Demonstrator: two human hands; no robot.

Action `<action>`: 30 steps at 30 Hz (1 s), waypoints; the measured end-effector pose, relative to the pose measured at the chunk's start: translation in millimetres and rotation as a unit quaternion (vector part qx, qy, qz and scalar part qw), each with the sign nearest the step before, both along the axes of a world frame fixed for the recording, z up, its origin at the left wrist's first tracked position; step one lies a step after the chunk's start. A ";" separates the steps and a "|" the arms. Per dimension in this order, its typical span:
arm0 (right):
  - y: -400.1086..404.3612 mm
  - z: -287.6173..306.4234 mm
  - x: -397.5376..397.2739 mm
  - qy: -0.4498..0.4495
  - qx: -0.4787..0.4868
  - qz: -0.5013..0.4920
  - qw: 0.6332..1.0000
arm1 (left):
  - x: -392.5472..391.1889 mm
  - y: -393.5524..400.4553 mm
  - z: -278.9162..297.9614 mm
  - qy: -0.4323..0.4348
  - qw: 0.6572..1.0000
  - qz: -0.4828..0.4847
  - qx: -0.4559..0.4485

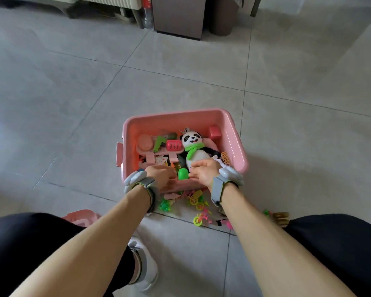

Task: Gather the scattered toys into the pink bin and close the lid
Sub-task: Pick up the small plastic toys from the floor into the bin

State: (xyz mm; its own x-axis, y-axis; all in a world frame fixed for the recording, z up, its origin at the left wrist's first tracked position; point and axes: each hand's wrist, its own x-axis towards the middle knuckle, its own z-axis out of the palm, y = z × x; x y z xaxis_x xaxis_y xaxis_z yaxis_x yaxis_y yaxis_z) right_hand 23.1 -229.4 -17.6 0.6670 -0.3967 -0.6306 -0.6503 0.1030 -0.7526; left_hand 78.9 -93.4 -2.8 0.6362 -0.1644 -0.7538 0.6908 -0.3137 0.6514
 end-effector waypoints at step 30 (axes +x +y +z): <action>-134.7 -45.0 -257.5 0.211 -0.225 0.011 0.951 | -136.4 -148.2 -75.0 -0.256 0.690 -0.630 0.249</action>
